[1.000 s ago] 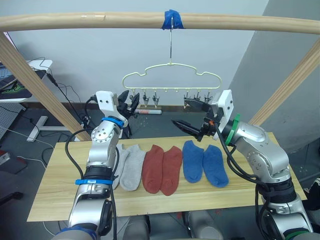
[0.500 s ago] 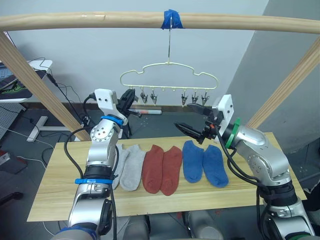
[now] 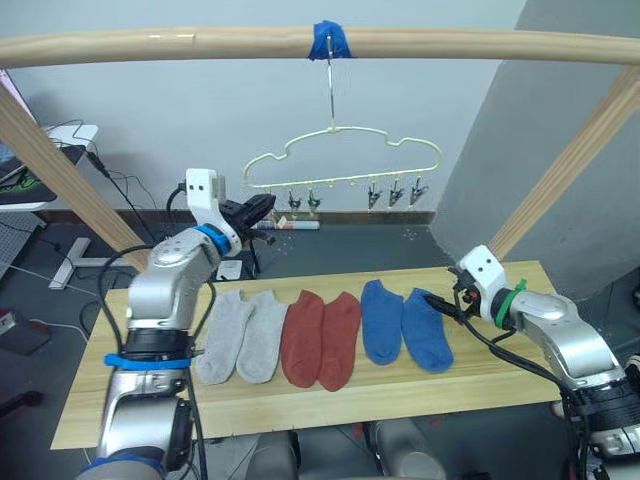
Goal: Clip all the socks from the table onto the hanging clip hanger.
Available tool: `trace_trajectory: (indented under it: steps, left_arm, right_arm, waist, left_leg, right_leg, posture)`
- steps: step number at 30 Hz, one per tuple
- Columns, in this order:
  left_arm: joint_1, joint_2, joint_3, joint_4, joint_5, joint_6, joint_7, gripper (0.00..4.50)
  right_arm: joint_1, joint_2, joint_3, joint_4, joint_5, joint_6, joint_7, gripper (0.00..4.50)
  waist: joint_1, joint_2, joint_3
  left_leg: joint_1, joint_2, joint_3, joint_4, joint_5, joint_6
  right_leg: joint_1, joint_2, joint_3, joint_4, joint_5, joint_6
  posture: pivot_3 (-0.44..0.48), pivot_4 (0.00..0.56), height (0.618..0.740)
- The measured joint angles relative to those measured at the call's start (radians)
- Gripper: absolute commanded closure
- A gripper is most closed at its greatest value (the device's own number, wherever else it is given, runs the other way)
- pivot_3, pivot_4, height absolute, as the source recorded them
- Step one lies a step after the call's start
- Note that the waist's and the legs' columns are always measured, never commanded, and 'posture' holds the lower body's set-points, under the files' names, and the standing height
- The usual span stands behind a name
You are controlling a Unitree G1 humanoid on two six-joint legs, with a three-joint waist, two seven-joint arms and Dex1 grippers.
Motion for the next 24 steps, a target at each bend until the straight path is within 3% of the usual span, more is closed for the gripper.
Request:
trace_trajectory:
  steps: [3,8,20,24]
  left_arm:
    - [-0.014,0.046,0.018,-0.023,-0.062,0.124,-0.041,4.48]
    - [-0.012,0.047,0.041,-0.071,-0.159,0.289,-0.047,4.48]
    - [0.005,0.06,0.052,-0.13,-0.187,0.353,-0.047,4.48]
    - [0.005,0.061,0.052,-0.131,-0.187,0.353,-0.047,4.5]
  right_arm:
    - [-0.018,0.046,0.04,0.144,-0.045,-0.051,0.008,0.0]
    - [-0.097,0.1,0.057,0.325,-0.085,-0.125,0.022,0.0]
    - [-0.144,0.165,0.063,0.505,-0.15,-0.236,0.045,0.0]
    - [-0.144,0.177,0.067,0.518,-0.163,-0.25,0.062,0.96]
  waist:
    - [-0.006,0.001,0.001]
    - [-0.008,0.002,0.002]
    - [0.004,0.002,0.002]
    - [0.004,0.002,0.002]
  left_leg:
    - [0.001,0.0,0.0,0.0,0.0,0.0]
    - [0.0,0.0,0.0,0.001,0.0,0.0]
    - [0.0,0.0,0.0,0.001,0.0,0.0]
    - [0.0,0.0,0.0,0.001,0.0,0.0]
  right_leg:
    - [0.0,0.0,0.0,0.001,0.0,0.0]
    - [0.0,0.0,0.001,0.001,0.0,0.0]
    - [0.0,0.0,0.0,0.001,0.0,0.0]
    - [0.0,0.0,0.0,0.002,0.0,0.0]
  posture:
    - [-0.143,0.197,0.74]
    - [-0.133,0.196,0.74]
    - [-0.107,0.185,0.74]
    - [-0.108,0.184,0.74]
